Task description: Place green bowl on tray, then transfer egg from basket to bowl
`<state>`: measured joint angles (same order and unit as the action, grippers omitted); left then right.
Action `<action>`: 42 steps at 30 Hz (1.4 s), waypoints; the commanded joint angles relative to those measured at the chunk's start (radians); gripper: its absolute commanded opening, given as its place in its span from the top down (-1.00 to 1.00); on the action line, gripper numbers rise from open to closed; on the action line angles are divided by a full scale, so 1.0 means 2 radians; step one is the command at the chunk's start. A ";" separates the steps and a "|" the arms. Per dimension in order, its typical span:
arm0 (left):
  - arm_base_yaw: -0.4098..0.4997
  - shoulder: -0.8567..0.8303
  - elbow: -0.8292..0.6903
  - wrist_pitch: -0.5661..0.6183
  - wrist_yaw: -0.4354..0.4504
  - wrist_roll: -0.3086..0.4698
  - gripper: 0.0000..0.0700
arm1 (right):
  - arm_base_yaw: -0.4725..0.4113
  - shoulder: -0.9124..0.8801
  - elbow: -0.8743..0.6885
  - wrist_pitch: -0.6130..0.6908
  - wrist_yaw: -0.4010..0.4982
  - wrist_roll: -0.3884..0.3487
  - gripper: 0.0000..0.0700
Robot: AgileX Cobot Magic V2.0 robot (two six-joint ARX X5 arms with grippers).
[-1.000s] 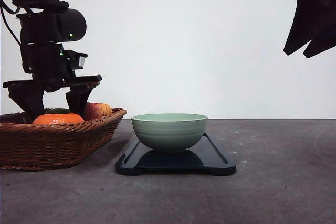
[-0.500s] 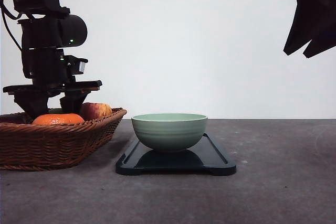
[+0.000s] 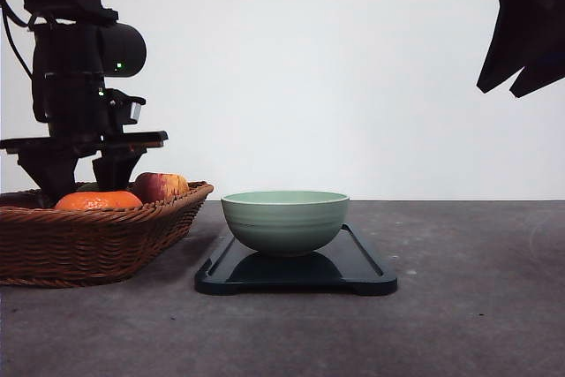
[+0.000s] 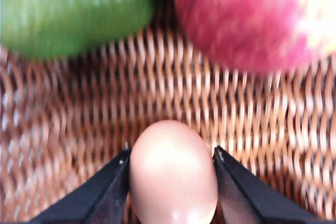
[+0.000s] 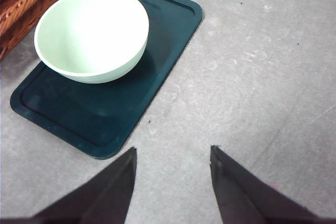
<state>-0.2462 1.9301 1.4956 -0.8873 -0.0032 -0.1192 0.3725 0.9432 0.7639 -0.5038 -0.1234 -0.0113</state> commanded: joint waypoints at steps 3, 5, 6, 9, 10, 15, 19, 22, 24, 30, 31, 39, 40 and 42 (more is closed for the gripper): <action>-0.001 0.009 0.039 -0.017 -0.002 0.013 0.38 | 0.002 0.004 0.002 0.005 0.001 -0.004 0.22; -0.001 0.008 0.055 -0.024 -0.002 0.014 0.38 | 0.002 0.004 0.002 0.005 0.001 -0.004 0.22; -0.001 0.007 0.063 -0.028 -0.002 0.014 0.38 | 0.002 0.004 0.002 0.005 0.001 -0.004 0.22; -0.003 0.002 0.090 -0.043 -0.002 0.014 0.38 | 0.002 0.004 0.002 0.005 0.001 -0.004 0.22; -0.005 -0.001 0.097 -0.045 -0.001 0.015 0.38 | 0.002 0.004 0.002 0.005 0.001 -0.004 0.22; -0.022 -0.025 0.122 -0.043 0.018 0.014 0.38 | 0.002 0.004 0.002 0.005 0.001 -0.004 0.22; -0.049 -0.042 0.128 -0.014 0.053 0.014 0.38 | 0.002 0.004 0.002 0.005 0.001 -0.004 0.22; -0.074 -0.045 0.128 0.018 0.060 0.014 0.38 | 0.002 0.004 0.002 0.005 0.001 -0.004 0.22; -0.093 -0.044 0.128 0.039 0.060 0.016 0.38 | 0.002 0.004 0.002 0.005 0.001 -0.004 0.22; -0.144 -0.029 0.128 0.095 0.059 0.024 0.38 | 0.002 0.004 0.002 0.005 0.001 -0.004 0.22; -0.151 -0.026 0.128 0.098 0.059 0.024 0.38 | 0.002 0.004 0.002 0.004 0.001 -0.004 0.22; -0.189 0.009 0.128 0.112 0.051 0.037 0.38 | 0.002 0.004 0.002 0.004 0.000 -0.004 0.22; -0.192 0.015 0.128 0.113 0.046 0.039 0.38 | 0.002 0.004 0.002 0.004 0.000 -0.004 0.22; -0.195 0.026 0.128 0.114 0.036 0.039 0.38 | 0.002 0.004 0.002 0.004 0.000 -0.004 0.22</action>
<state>-0.6292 1.9483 1.7298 -0.6681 0.0788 -0.0605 0.3725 0.9432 0.7639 -0.5041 -0.1234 -0.0113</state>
